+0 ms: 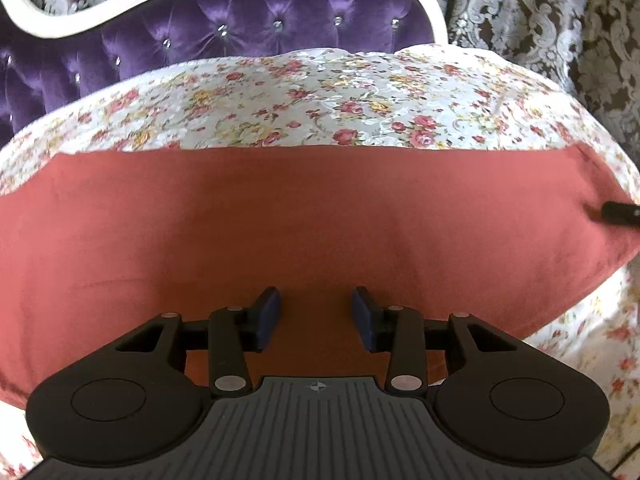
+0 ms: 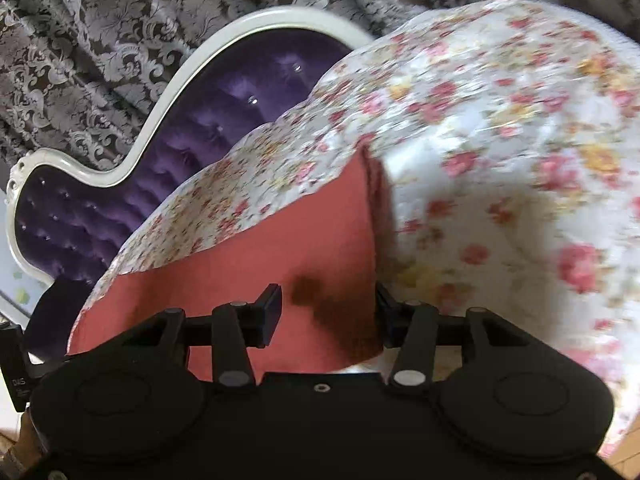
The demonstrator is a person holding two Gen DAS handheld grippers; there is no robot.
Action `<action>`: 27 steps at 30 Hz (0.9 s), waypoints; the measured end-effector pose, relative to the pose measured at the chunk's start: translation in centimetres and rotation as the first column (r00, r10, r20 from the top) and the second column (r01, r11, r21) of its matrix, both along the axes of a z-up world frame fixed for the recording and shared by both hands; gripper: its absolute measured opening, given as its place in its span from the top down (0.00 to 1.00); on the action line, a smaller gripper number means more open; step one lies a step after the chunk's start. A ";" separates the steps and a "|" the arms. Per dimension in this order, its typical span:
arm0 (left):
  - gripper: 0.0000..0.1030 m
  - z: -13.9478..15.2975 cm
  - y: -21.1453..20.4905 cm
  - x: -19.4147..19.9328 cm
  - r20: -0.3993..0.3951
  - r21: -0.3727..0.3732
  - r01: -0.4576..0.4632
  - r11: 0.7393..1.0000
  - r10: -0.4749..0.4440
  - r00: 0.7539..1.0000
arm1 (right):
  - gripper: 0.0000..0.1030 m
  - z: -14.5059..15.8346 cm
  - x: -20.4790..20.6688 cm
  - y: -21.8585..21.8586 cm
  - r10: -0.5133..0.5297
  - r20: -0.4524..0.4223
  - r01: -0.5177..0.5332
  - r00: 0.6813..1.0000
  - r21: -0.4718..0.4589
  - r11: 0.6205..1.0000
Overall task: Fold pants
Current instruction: 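Grasp the trouser edge with the right tool and lift it up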
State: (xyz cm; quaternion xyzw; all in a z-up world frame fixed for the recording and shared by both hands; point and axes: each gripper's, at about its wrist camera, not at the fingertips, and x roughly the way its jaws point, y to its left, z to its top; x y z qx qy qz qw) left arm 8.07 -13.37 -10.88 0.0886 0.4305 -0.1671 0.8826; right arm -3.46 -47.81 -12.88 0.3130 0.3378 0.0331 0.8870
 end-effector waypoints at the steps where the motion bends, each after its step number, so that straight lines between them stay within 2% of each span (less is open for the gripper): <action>1: 0.61 0.0 0.0 0.1 -0.005 -0.001 -0.005 1.000 0.005 1.000 | 0.57 0.2 0.3 0.2 -0.003 -0.017 0.002 1.000 -0.021 1.000; 2: 0.61 0.1 -0.1 0.2 -0.009 -0.001 -0.013 1.000 0.013 1.000 | 0.88 0.2 0.7 0.5 -0.015 -0.044 0.013 0.999 -0.042 0.999; 5: 0.60 0.0 -0.4 0.1 -0.004 0.007 -0.026 1.000 0.026 1.000 | 0.88 0.5 1.1 1.6 -0.041 -0.069 0.035 0.997 -0.088 0.996; 7: 0.60 0.0 -0.5 -0.1 0.002 0.014 -0.024 1.000 0.024 1.000 | 0.88 1.7 1.1 3.0 -0.051 -0.074 0.035 0.996 -0.201 0.979; 9: 0.60 0.0 -0.4 0.0 -0.002 0.011 -0.026 1.000 0.026 1.000 | 0.89 3.1 0.7 4.0 -0.054 -0.054 0.038 0.997 -0.263 0.964; 11: 0.60 0.1 -0.4 0.1 -0.009 0.006 -0.033 0.999 0.033 0.999 | 0.89 4.5 0.3 4.6 -0.060 -0.028 0.050 0.998 -0.285 0.957; 17: 0.61 0.5 -1.0 0.3 -0.032 0.001 -0.064 0.998 0.064 0.997 | 0.89 7.5 0.0 5.9 -0.069 0.004 0.067 0.998 -0.287 0.955; 24: 0.60 0.3 -3.2 -2.4 -0.010 0.079 0.026 0.997 -0.026 1.000 | 0.89 9.1 0.7 6.5 -0.058 0.026 0.063 0.998 -0.247 0.967; 27: 0.61 0.5 -2.4 -3.4 -0.063 0.055 0.058 0.997 -0.055 0.996 | 0.89 9.4 0.9 6.8 -0.059 0.033 0.065 0.998 -0.242 0.968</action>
